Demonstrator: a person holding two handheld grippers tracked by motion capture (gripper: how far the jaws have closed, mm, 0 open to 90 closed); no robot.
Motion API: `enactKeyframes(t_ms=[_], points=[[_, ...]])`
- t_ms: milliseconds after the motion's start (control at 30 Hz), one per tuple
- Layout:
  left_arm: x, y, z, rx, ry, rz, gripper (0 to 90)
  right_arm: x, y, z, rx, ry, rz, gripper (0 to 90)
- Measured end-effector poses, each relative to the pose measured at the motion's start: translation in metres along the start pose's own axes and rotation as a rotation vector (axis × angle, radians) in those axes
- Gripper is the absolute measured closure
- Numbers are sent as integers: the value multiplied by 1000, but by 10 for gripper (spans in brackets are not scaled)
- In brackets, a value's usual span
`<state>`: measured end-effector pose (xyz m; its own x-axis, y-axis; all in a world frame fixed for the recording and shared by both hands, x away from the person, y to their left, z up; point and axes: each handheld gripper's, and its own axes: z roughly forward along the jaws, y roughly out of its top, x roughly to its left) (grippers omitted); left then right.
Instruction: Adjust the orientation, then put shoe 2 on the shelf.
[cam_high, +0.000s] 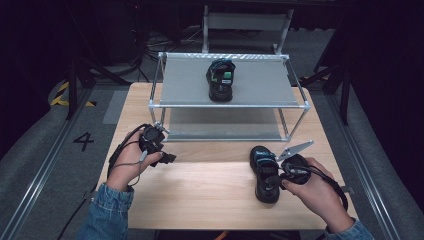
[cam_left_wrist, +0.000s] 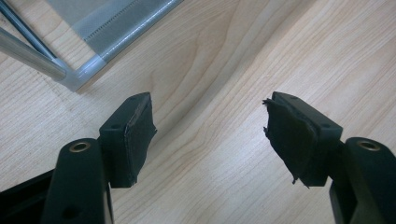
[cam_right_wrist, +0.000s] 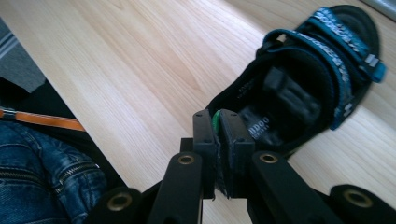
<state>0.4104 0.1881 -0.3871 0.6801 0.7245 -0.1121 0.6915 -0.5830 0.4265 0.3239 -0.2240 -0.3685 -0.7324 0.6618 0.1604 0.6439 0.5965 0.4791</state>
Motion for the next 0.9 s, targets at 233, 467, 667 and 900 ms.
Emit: enactKeyframes(t_ms=[233, 467, 667, 900], points=[[2, -2, -3, -5, 0, -13, 324, -4, -1, -9, -82, 4, 28, 700], [2, -2, -3, -6, 0, -17, 321, -20, 7, -20, -153, -116, -6, 557], [4, -5, -1, 0, -3, -21, 319, -41, 13, -1, -43, -169, -28, 484], [8, -11, -4, -4, 0, -39, 318, -56, 20, 25, 43, -185, -66, 508]])
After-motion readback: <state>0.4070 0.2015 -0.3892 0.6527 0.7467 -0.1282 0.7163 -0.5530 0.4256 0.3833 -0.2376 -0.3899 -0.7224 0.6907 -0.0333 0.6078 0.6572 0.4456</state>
